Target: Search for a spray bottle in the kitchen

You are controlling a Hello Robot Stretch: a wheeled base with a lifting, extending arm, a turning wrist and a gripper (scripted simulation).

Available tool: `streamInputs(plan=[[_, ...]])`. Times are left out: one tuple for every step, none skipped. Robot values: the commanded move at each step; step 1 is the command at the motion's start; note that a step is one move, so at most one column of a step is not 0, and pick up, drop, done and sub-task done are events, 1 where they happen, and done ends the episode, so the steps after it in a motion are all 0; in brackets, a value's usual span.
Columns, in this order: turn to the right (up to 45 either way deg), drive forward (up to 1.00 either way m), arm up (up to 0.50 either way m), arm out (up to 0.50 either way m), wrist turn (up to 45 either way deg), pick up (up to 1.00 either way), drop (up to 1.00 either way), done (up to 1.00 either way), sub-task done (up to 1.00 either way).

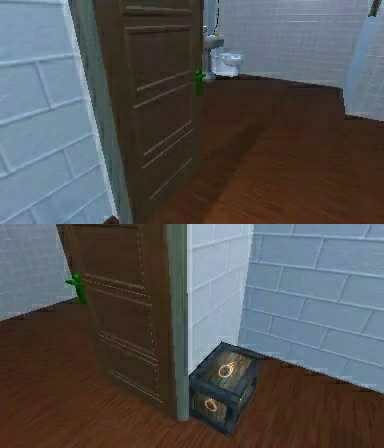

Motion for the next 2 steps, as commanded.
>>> streamInputs(plan=[[36.0, 0.00, 0.00, 0.00, 0.0, 0.00, 0.00, 0.00, 0.00], [0.0, 1.00, 0.00, 0.00, 0.0, 0.00, 0.00, 0.00, 0.00]])
